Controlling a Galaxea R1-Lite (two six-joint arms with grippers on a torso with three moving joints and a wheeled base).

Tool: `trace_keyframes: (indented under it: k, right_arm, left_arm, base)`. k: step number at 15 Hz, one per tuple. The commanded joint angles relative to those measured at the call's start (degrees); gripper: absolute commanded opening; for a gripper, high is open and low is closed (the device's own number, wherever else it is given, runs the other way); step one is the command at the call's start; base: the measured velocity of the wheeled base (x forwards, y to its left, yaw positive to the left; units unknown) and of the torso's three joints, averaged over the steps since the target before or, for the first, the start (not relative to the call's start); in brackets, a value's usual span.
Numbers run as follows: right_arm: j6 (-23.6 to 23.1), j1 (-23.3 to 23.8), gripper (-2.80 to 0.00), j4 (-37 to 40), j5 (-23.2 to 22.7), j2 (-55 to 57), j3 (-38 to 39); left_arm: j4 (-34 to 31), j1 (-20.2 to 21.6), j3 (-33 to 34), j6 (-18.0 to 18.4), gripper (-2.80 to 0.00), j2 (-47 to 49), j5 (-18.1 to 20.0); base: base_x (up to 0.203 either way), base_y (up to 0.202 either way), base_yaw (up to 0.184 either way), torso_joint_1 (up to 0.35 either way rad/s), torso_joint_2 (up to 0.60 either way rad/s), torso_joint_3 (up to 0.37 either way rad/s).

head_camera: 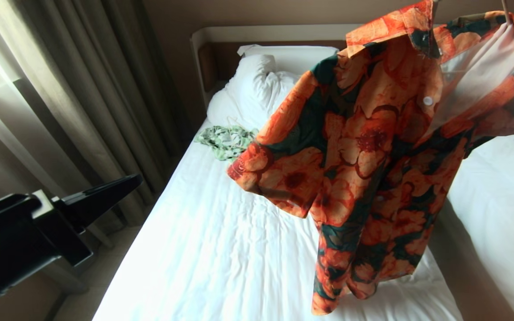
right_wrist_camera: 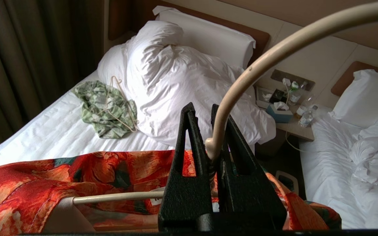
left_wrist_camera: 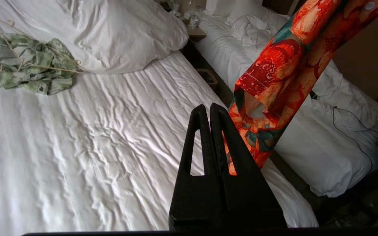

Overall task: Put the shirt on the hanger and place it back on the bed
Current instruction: Take the clothes hanger out of the clothes

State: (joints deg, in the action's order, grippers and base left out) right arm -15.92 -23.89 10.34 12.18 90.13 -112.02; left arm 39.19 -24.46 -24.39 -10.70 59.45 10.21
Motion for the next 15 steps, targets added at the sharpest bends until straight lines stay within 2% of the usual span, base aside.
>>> trace_keyframes:
  k: [1,6,8,9,10,12,14,15]
  right_arm:
    - [0.01,0.11,-2.8,0.08,0.04,0.22,0.27]
    - [0.97,0.08,-2.8,-1.37,0.21,0.23,0.49]
    - [1.08,0.08,-2.8,-1.48,2.69,0.6,-0.19]
    - [1.1,0.08,-2.8,-1.54,4.56,1.16,-0.35]
    - [1.16,0.16,-2.8,-1.56,5.51,1.73,-0.39]
    - [1.42,1.74,-2.8,-2.4,5.79,2.58,-0.39]
    - [1.78,1.85,-2.8,-3.75,5.84,3.77,-0.47]
    - [1.85,1.97,-2.8,-3.83,5.84,4.14,-0.61]
  left_arm:
    - [0.18,-0.06,-0.22,-0.12,-2.8,0.49,0.54]
    - [0.18,-0.15,-0.4,-0.12,-2.8,0.31,1.65]
    - [-0.41,-1.09,-1.72,-0.05,-2.8,0.91,1.63]
    - [-2.45,-2.37,-3.62,-0.04,-2.8,1.59,1.21]
    - [-8.08,-4.4,-5.97,0.0,-2.8,1.8,0.53]
    - [-17.73,-10.78,-11.61,0.93,-2.8,2.36,-1.3]
    - [-19.49,-14.79,-13.69,3.54,-2.8,6.94,-4.05]
    - [-19.55,-17.69,-14.15,4.32,0.0,9.37,-6.14]
  base:
    - [0.0,0.0,0.0,0.148,-0.31,-0.178]
    - [0.0,0.0,0.0,0.006,-0.01,-0.006]
    - [0.0,0.0,0.0,0.0,0.0,0.0]
    - [0.0,0.0,0.0,0.0,0.0,0.0]
    - [0.0,0.0,0.0,0.0,0.0,0.0]
    - [0.0,0.0,0.0,0.0,0.0,0.0]
    - [0.0,0.0,0.0,0.0,0.0,0.0]
    - [0.0,0.0,0.0,0.0,0.0,0.0]
